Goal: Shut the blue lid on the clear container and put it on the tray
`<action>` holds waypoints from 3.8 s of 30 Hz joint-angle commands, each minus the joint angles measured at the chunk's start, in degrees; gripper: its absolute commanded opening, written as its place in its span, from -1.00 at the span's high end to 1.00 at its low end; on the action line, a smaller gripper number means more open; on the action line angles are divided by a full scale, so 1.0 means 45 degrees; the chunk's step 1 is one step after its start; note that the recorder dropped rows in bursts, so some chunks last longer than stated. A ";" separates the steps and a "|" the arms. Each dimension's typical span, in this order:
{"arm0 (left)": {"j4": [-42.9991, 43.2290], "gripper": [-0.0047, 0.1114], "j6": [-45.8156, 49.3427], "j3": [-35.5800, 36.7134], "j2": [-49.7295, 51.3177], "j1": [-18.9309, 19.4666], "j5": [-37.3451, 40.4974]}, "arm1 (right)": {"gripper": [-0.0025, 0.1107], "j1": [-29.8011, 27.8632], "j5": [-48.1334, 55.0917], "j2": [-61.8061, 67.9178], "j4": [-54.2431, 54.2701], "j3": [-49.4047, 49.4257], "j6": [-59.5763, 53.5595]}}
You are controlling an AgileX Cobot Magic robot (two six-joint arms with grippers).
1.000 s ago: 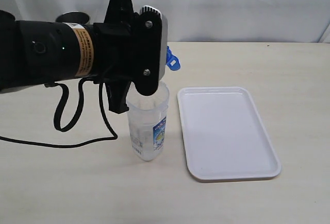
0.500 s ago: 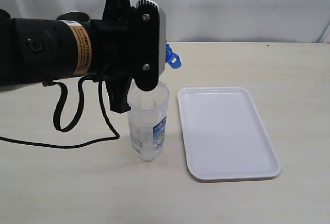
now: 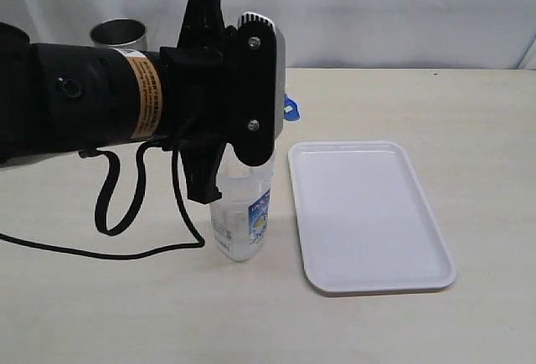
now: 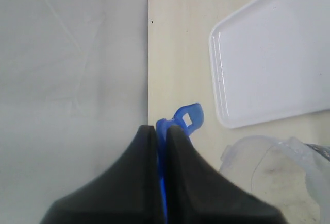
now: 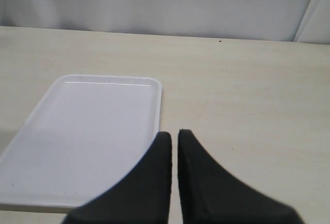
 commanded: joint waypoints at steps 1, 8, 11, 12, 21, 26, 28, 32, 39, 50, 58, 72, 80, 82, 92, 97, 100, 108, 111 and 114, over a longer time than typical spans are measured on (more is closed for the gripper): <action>-0.0159 0.92 -0.0079 -0.0005 -0.0108 -0.0122 0.0238 | 0.88 0.0026 -0.0164 -0.0056 0.0050 0.0020 -0.0034; -0.0800 0.92 -0.0079 -0.0005 -0.0108 -0.0122 0.0394 | 0.88 0.0026 -0.0164 -0.0056 0.0050 0.0020 -0.0034; -0.0831 0.92 -0.0079 -0.0005 -0.0108 -0.0122 0.0438 | 0.88 0.0026 -0.0164 -0.0056 0.0050 0.0020 -0.0034; -0.0831 0.92 -0.0079 -0.0005 -0.0108 -0.0122 0.0438 | 0.88 0.0026 -0.0164 -0.0056 0.0050 0.0020 -0.0034; -0.0316 0.92 0.0009 -0.0005 -0.0108 -0.0709 0.0881 | 0.88 0.0026 -0.0164 -0.0056 0.0050 0.0020 -0.0034; -0.0842 0.92 -0.0017 -0.0005 -0.0108 -0.0744 0.1412 | 0.88 0.0026 -0.0164 -0.0056 0.0050 0.0020 -0.0034; -0.0842 0.92 -0.0017 -0.0005 -0.0108 -0.0940 0.1527 | 0.88 0.0026 -0.0164 -0.0056 0.0050 0.0020 -0.0034; -0.0784 0.92 -0.0017 -0.0005 -0.0108 -0.1408 0.1828 | 0.88 0.0026 -0.0164 -0.0056 0.0050 0.0020 -0.0034; -0.0866 0.92 -0.0017 -0.0005 -0.0108 -0.1449 0.2498 | 0.88 0.0026 -0.0164 -0.0056 0.0050 0.0020 -0.0034; -0.1744 0.92 -0.0102 -0.0005 -0.0108 -0.1449 0.2742 | 0.88 0.0026 -0.0164 -0.0056 0.0050 0.0020 -0.0034; -0.2649 0.92 -0.0102 -0.0005 -0.0108 -0.1449 0.2800 | 0.88 0.0026 -0.0164 -0.0056 0.0050 0.0020 -0.0034; -0.3627 0.92 -0.0076 -0.0005 -0.0108 -0.1449 0.3400 | 0.88 0.0026 -0.0164 -0.0056 0.0050 0.0020 -0.0034; -0.4415 0.92 -0.0076 -0.0005 -0.0061 -0.1449 0.2762 | 0.88 0.0026 -0.0164 -0.0056 0.0050 0.0020 -0.0034; -0.4523 0.92 -0.0076 -0.0005 -0.0036 -0.1449 0.2712 | 0.88 0.0026 -0.0164 -0.0056 0.0050 0.0020 -0.0034; -0.4908 0.92 -0.0076 -0.0005 0.0553 -0.1449 0.2674 | 0.88 0.0026 -0.0164 -0.0056 0.0050 0.0020 -0.0034; -0.4844 0.92 -0.0076 -0.0005 0.0553 -0.1449 0.2759 | 0.88 0.0026 -0.0164 -0.0056 0.0050 0.0020 -0.0034; -0.4813 0.92 -0.0076 -0.0005 0.0553 -0.1449 0.2806 | 0.88 0.0026 -0.0164 -0.0056 0.0050 0.0020 -0.0034; -0.4692 0.92 -0.0054 -0.0005 0.0553 -0.1449 0.2910 | 0.88 0.0026 -0.0164 -0.0056 0.0050 0.0020 -0.0034; -0.4692 0.92 -0.0054 -0.0005 0.0553 -0.1449 0.2910 | 0.88 0.0026 -0.0164 -0.0056 0.0050 0.0020 -0.0034; -0.4692 0.92 -0.0054 -0.0005 0.0553 -0.1449 0.2910 | 0.88 0.0026 -0.0164 -0.0056 0.0050 0.0020 -0.0034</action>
